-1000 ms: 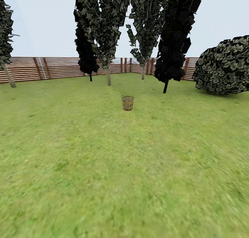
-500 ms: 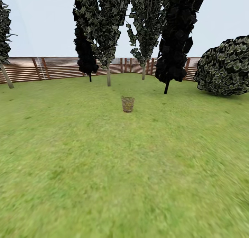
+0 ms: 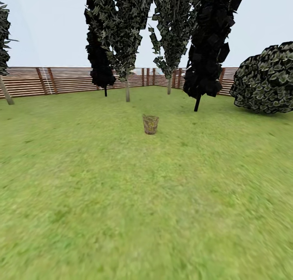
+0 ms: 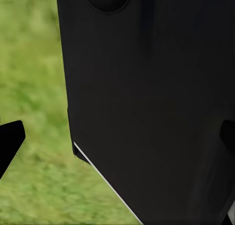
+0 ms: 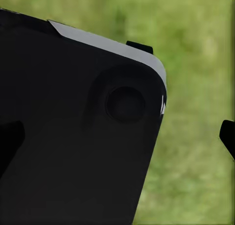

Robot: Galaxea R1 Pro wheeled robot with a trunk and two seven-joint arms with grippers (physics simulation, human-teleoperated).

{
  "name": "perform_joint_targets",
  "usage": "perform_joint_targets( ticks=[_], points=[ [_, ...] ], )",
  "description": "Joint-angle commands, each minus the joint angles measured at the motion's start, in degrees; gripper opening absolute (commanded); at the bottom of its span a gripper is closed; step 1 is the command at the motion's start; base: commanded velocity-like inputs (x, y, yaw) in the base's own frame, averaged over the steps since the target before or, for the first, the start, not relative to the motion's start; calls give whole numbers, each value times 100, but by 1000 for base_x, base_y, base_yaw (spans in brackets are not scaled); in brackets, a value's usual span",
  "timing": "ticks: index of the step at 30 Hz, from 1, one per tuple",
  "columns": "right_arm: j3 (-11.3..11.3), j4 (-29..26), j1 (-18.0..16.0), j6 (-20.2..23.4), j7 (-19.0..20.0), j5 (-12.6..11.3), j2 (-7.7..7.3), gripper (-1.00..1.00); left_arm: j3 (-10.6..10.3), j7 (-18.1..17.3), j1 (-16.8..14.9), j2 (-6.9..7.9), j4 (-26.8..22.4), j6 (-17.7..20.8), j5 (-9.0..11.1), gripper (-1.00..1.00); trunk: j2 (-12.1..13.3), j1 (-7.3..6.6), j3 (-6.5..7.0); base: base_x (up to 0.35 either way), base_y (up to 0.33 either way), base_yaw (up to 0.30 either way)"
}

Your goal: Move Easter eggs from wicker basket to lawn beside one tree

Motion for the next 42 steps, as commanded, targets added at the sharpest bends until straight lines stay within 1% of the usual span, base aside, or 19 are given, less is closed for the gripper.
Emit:
perform_joint_targets(
  ticks=[1,21,28,42],
  points=[
    [10,-2,-3,-18,1,6,0,100,3,6,0,-1,-5,-2,1,100,-2,3,-5,322,0,0],
    [-16,-8,-3,-25,1,-28,18,100,3,6,0,-6,-5,-2,1,100,-2,3,-5,322,0,0],
    [-12,-13,-3,-25,1,-25,18,100,3,6,0,-6,-5,-2,1,100,-2,3,-5,322,0,-104],
    [-5,-8,-3,-25,1,-17,18,100,3,6,0,-5,-5,-2,1,100,-2,3,-5,322,0,-6]
  ],
)
